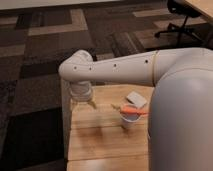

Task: Place the eraser on the white sponge

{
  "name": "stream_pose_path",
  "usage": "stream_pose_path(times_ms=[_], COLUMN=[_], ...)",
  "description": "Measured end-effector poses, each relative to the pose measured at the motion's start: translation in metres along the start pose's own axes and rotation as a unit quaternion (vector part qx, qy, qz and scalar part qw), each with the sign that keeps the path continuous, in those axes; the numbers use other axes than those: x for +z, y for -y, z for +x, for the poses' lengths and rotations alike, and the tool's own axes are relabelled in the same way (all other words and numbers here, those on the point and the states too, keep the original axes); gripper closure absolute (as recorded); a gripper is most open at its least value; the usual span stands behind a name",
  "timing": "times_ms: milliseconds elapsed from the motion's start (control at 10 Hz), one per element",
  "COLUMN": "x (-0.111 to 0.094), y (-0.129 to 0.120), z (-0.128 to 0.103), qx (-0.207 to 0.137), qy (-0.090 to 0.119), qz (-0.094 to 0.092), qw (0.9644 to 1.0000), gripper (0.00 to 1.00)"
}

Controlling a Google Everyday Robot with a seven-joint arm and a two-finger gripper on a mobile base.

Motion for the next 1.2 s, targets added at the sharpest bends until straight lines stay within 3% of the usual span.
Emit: stream_pose_path(times_ms=[400,700,1000,1200], x=[-0.001,-0.020,-0.051,-0.062], y=[0.000,0.017,0.056,0.089], z=[0.000,-0.006,-0.001,0.008], qx=[0.000,0.010,0.001,-0.001], qy=[0.001,0.018,0.041,0.048], qz=[0.000,0.004,-0.010,-0.004], qw=[1.0000,0.9998,0.9991,0.9988], gripper=[0.35,0.35,0.35,0.35])
